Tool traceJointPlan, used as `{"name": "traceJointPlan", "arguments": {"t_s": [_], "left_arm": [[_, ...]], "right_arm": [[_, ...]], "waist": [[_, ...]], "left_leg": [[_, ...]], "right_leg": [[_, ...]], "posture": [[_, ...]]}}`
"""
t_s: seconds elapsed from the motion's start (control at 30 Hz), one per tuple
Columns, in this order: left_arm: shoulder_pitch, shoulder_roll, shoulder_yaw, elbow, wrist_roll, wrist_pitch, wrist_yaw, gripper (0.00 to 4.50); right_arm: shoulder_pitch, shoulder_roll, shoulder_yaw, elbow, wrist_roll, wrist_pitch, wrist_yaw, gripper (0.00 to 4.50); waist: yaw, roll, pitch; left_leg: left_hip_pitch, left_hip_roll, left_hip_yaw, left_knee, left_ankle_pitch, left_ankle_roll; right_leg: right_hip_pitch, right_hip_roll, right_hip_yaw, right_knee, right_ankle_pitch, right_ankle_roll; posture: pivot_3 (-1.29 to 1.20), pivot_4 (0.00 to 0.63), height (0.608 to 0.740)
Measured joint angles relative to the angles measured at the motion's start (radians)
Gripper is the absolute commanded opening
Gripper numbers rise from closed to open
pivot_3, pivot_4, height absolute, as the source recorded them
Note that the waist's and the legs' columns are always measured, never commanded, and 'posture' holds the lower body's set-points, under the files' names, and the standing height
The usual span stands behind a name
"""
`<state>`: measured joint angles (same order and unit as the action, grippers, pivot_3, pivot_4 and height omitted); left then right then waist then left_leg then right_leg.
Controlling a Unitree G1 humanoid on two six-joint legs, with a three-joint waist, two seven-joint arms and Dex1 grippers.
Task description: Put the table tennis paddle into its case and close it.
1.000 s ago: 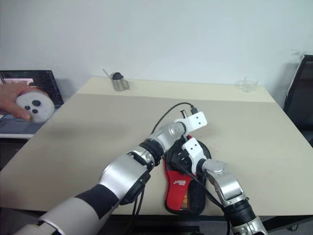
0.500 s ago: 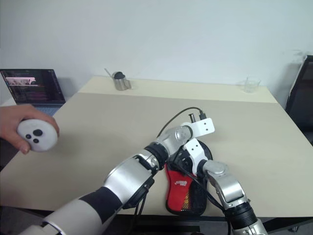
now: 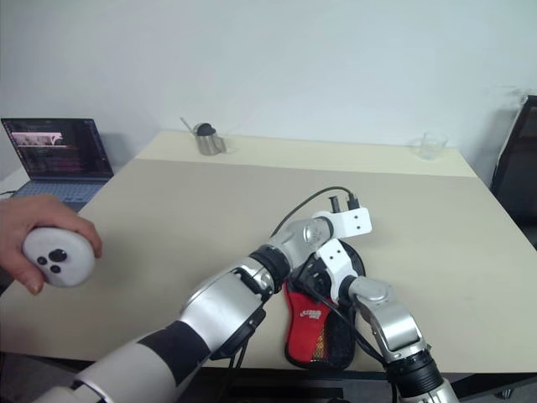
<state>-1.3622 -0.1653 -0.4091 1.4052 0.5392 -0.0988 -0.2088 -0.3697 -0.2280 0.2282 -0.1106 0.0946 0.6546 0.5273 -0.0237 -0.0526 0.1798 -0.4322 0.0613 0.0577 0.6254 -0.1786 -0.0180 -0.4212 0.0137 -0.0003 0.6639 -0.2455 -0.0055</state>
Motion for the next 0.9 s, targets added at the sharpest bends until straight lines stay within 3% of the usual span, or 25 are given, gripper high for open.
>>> {"name": "traceJointPlan", "arguments": {"t_s": [0.47, 0.83, 0.9], "left_arm": [[0.005, -0.002, -0.028, 0.000, -0.001, -0.007, -0.026, 0.21], [0.007, -0.002, -0.016, 0.000, -0.021, 0.016, -0.039, 4.08], [0.007, -0.002, -0.017, 0.000, -0.020, 0.029, -0.041, 4.08]], "right_arm": [[0.010, 0.005, -0.001, -0.001, 0.001, 0.000, -0.007, 4.36], [0.010, 0.012, -0.004, 0.005, 0.005, -0.001, -0.012, 4.36], [0.008, 0.013, -0.004, 0.009, 0.005, -0.002, -0.012, 4.36]], "waist": [[0.001, 0.008, -0.006], [0.000, 0.010, -0.007], [-0.001, 0.010, -0.007]], "left_leg": [[0.000, -0.001, 0.000, 0.001, 0.000, 0.000], [0.000, -0.001, -0.001, 0.002, 0.000, 0.000], [0.000, -0.001, -0.001, 0.002, 0.000, 0.000]], "right_leg": [[0.001, 0.000, -0.001, 0.000, 0.000, 0.000], [0.001, 0.000, -0.005, 0.001, 0.000, 0.000], [0.001, 0.001, -0.006, 0.001, 0.000, 0.000]], "posture": [[0.00, 0.150, 0.740], [0.00, 0.150, 0.740], [0.00, 0.150, 0.740]]}}
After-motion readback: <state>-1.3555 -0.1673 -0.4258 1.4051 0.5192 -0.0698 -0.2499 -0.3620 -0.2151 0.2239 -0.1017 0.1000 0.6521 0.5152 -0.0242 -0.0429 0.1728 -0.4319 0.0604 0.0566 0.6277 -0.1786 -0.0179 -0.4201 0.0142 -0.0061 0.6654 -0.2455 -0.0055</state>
